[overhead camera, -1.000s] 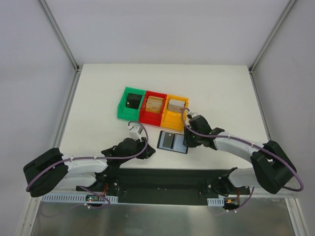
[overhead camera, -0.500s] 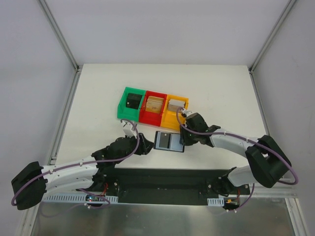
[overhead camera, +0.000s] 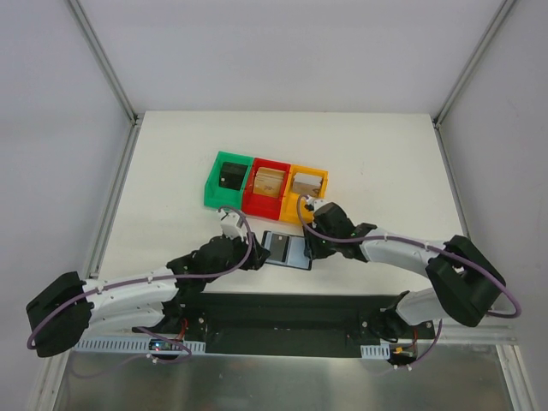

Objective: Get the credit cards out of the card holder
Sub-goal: Remove the credit card from the card holder.

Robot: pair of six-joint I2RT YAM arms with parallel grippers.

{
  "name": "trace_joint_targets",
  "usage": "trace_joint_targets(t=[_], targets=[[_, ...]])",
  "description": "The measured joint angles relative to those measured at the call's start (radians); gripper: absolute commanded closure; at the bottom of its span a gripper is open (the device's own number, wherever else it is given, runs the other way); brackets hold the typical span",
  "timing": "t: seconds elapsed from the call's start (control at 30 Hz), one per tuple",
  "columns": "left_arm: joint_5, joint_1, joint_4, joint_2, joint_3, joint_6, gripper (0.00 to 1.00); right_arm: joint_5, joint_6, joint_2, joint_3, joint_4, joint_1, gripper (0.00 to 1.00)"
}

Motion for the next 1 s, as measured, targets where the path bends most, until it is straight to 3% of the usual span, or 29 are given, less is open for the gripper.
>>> trace_joint_targets(t=[0.23, 0.5, 0.63, 1.0], targets=[[0.050, 0.039, 0.027, 0.109, 0.072, 0.020, 0.45, 0.063, 0.033, -0.056, -0.001, -0.107, 0.016, 0.48], [0.144, 0.120, 0.110, 0.158, 0.066, -0.015, 0.45, 0.183, 0.063, -0.312, 0.019, -0.293, 0.016, 0.46], [0.212, 0.120, 0.159, 0.204, 0.068, -0.013, 0.45, 0.186, 0.064, -0.363, 0.019, -0.284, 0.016, 0.45], [0.385, 0.120, 0.282, 0.404, 0.161, -0.016, 0.58, -0.024, 0.164, -0.333, -0.097, -0.050, 0.011, 0.51]])
